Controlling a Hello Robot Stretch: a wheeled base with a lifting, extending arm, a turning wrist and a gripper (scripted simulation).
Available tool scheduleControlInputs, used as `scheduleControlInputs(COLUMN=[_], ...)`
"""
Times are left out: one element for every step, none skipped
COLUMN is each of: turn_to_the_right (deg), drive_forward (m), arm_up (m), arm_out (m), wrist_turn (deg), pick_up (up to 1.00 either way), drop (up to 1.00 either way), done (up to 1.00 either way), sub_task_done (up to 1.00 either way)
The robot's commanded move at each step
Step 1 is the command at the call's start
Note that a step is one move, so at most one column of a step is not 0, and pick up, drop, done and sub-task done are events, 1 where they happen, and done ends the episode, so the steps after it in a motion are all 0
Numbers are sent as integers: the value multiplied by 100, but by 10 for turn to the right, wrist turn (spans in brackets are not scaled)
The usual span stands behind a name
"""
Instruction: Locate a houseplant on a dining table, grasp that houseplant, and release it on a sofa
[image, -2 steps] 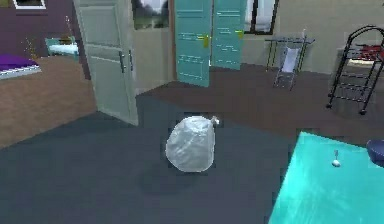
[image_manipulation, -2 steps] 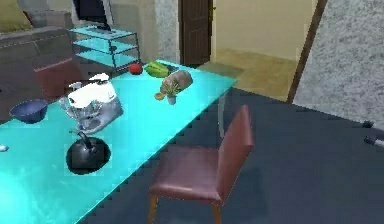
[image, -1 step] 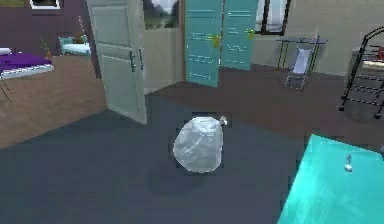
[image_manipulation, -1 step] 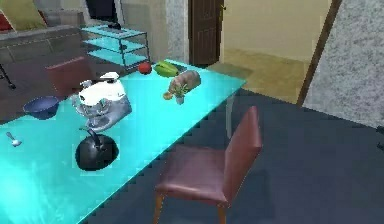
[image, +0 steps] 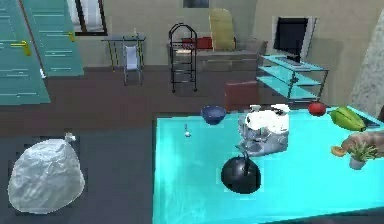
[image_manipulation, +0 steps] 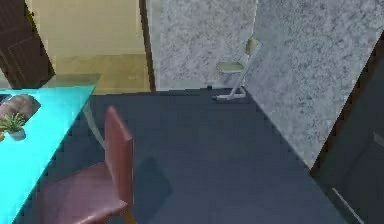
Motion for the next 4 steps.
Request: scheduleControlInputs(turn_to_the_right=[450, 450, 0, -30], drive_forward=[0, 0, 55, 0], arm_up=[0, 0, 0, 0], arm_out=[0, 0, 0, 0], wrist_turn=[0, 0, 0, 0], pick_up=[0, 0, 0, 0], drop=[0, 0, 0, 0], done=[0, 0, 0, 0], sub_task_done=[0, 0, 0, 0])
